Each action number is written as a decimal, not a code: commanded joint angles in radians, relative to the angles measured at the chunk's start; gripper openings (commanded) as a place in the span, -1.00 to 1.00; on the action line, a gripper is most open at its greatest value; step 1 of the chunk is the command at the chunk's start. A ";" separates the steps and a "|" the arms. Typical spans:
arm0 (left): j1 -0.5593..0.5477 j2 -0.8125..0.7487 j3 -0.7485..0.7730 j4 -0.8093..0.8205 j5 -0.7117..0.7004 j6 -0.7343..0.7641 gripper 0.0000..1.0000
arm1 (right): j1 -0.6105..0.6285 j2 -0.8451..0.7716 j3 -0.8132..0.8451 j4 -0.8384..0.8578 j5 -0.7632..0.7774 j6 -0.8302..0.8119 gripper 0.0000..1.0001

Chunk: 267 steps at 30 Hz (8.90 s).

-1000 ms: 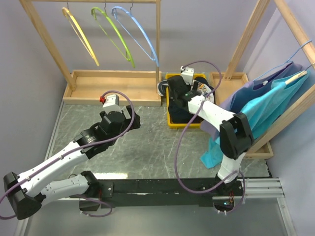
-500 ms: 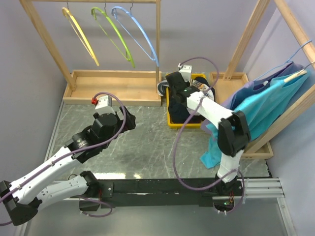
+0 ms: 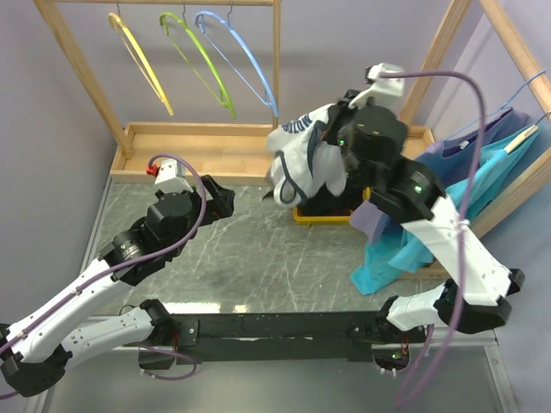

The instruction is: Place the tank top on the hanger

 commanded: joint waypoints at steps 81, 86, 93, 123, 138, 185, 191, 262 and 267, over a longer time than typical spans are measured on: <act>-0.148 0.072 0.612 0.170 -0.373 0.256 -0.98 | 0.068 0.055 0.288 -0.128 -0.226 0.043 -1.00; -0.148 0.178 0.812 0.129 -0.344 0.313 -0.98 | 0.066 0.120 0.506 -0.161 -0.215 0.014 -1.00; -0.148 0.083 0.560 -0.014 -0.309 0.110 -0.98 | 0.063 -0.179 -0.113 0.026 -0.264 0.132 -1.00; 0.083 0.334 0.919 -0.088 -0.602 0.437 0.50 | -0.070 -0.221 -0.963 0.282 -0.559 0.313 0.42; 0.419 0.940 1.462 0.022 -0.418 0.737 0.51 | -0.059 -0.201 -0.920 0.239 -0.573 0.259 0.54; 0.685 0.845 1.369 -0.060 0.016 0.494 -0.98 | -0.059 -0.181 -0.904 0.222 -0.605 0.161 0.56; 0.683 0.815 1.380 -0.071 0.036 0.474 -0.98 | -0.059 -0.162 -0.888 0.213 -0.616 0.158 0.56; 0.180 -0.186 0.136 -0.478 0.877 0.520 -0.98 | 0.048 -0.075 -1.151 0.350 -0.398 0.410 -0.29; 0.156 -0.144 0.116 -0.439 0.885 0.528 -0.98 | 0.048 -0.072 -1.144 0.344 -0.401 0.404 -0.66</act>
